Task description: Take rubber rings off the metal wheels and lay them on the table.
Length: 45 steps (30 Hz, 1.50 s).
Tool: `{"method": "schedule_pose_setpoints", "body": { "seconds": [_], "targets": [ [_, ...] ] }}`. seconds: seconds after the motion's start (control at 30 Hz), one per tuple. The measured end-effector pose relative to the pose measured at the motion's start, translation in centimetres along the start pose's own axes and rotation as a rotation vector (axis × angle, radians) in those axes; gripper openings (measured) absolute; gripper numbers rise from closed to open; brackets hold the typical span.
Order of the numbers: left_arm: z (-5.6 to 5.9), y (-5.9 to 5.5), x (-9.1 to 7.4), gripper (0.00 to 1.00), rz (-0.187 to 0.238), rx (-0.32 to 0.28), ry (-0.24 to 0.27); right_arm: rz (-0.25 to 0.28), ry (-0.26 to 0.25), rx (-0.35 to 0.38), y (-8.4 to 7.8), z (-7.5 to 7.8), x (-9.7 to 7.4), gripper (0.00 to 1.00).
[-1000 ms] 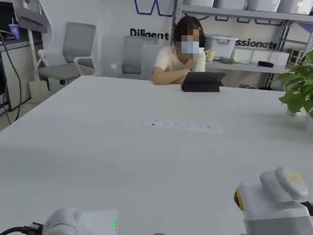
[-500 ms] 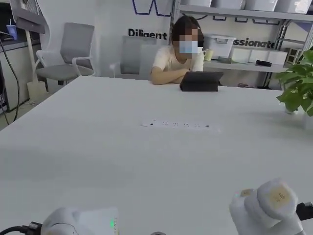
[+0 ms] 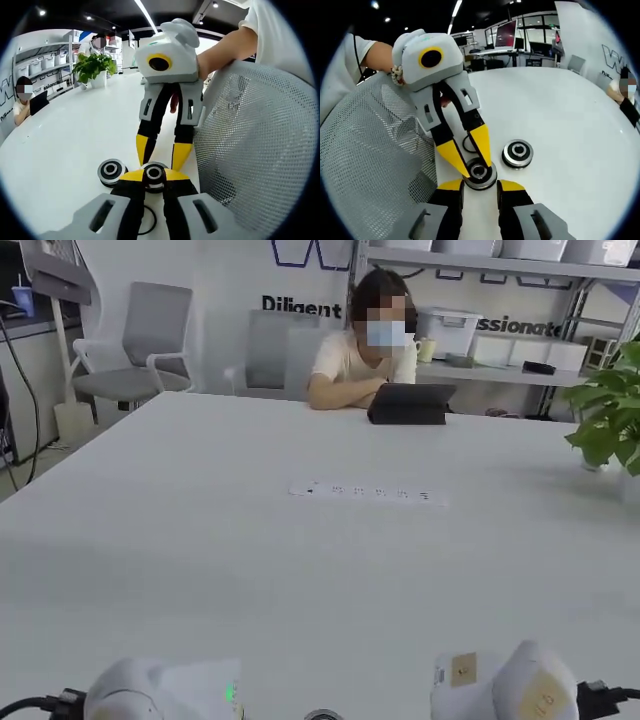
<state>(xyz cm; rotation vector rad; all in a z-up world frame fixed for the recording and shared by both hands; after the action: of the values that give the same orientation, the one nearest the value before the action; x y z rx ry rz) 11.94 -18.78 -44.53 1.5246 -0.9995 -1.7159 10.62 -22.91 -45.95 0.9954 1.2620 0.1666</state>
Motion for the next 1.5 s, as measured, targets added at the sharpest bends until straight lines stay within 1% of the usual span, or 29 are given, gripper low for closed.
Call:
{"method": "schedule_pose_setpoints", "body": {
  "seconds": [0.2, 0.3, 0.6, 0.63, 0.67, 0.7, 0.73, 0.77, 0.87, 0.93, 1.07, 1.13, 1.17, 1.2, 1.27, 1.3, 1.33, 1.37, 1.4, 1.43, 1.5],
  "targets": [
    [0.0, 0.0, 0.0, 0.07, -0.001, -0.001, 0.000, -0.017, 0.005, -0.043, -0.4, 0.0, -0.2, 0.18],
    [0.0, 0.0, 0.0, 0.07, 0.001, -0.002, 0.000, -0.020, 0.009, -0.048, -0.5, 0.1, -0.4, 0.15],
    [0.0, 0.0, 0.0, 0.07, 0.008, -0.009, 0.000, -0.019, 0.009, -0.087, -0.5, 0.1, -0.4, 0.11],
    [0.0, 0.0, 0.0, 0.07, 0.009, -0.009, -0.001, -0.022, 0.008, -0.092, -0.6, 0.1, -0.4, 0.10],
    [0.0, 0.0, 0.0, 0.07, 0.011, -0.010, -0.003, -0.025, 0.007, -0.097, -0.6, 0.1, -0.4, 0.06],
    [0.0, -0.1, 0.0, 0.07, 0.012, -0.010, -0.004, -0.033, -0.014, -0.111, -0.8, 0.4, -0.4, 0.00],
    [0.0, -0.1, 0.0, 0.07, 0.013, -0.010, -0.003, -0.038, 0.007, -0.092, -0.8, 0.1, -0.3, 0.00],
    [0.0, -0.1, 0.0, 0.07, 0.013, -0.010, -0.002, -0.036, -0.003, -0.093, -0.8, 0.3, -0.2, 0.00],
    [0.0, -0.1, 0.0, 0.07, 0.014, -0.011, -0.003, -0.038, -0.008, -0.096, -0.7, 0.4, -0.3, 0.00],
    [0.0, -0.1, -0.1, 0.07, 0.016, -0.012, -0.003, -0.043, -0.009, -0.067, -0.7, 0.5, -0.3, 0.00],
    [0.0, -0.1, -0.1, 0.07, 0.019, -0.014, -0.002, -0.086, -0.033, 0.064, -0.8, 0.7, -0.2, 0.00],
    [0.0, -0.1, -0.1, 0.07, 0.021, -0.016, -0.002, -0.092, -0.034, 0.137, -0.8, 0.8, -0.2, 0.00],
    [-0.1, -0.1, -0.1, 0.07, 0.022, -0.017, -0.002, -0.096, -0.035, 0.160, -0.8, 0.9, -0.2, 0.00],
    [-0.1, -0.1, -0.1, 0.07, 0.023, -0.017, -0.001, -0.107, -0.043, 0.203, -0.9, 1.0, -0.2, 0.00],
    [-0.1, -0.1, -0.1, 0.07, 0.023, -0.018, 0.001, -0.118, -0.054, 0.222, -0.9, 1.2, -0.2, 0.00],
    [-0.1, -0.1, -0.1, 0.07, 0.023, -0.018, 0.002, -0.120, -0.062, 0.250, -0.8, 1.3, -0.2, 0.00],
    [-0.2, -0.1, -0.1, 0.07, 0.023, -0.019, 0.003, -0.121, -0.061, 0.306, -0.9, 1.3, -0.2, 0.00],
    [-0.2, -0.1, -0.1, 0.07, 0.023, -0.019, 0.003, -0.118, -0.055, 0.342, -0.9, 1.4, -0.2, 0.00],
    [-0.2, -0.1, -0.1, 0.07, 0.023, -0.020, 0.004, -0.106, -0.053, 0.391, -0.9, 1.6, -0.3, 0.00],
    [-0.2, -0.1, -0.1, 0.07, 0.023, -0.021, 0.006, -0.098, -0.050, 0.424, -0.8, 1.8, -0.4, 0.00],
    [-0.3, -0.1, -0.1, 0.07, 0.023, -0.024, 0.008, -0.064, -0.029, 0.513, -0.6, 2.1, -0.9, 0.00]
  ]
}}
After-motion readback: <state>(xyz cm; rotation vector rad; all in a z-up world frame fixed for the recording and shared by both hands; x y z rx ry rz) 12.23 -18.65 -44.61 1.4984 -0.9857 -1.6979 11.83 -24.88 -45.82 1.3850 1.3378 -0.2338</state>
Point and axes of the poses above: the centre of the closed fingertips' face, and the gripper's own axes: x roughly forward along the fingers, z roughly to its right, y roughly out of its top, the point moved 3 cm from there along -x, roughly backward along the fingers, and after that the axes turned 8 degrees about -y, right-handed, at the moved point
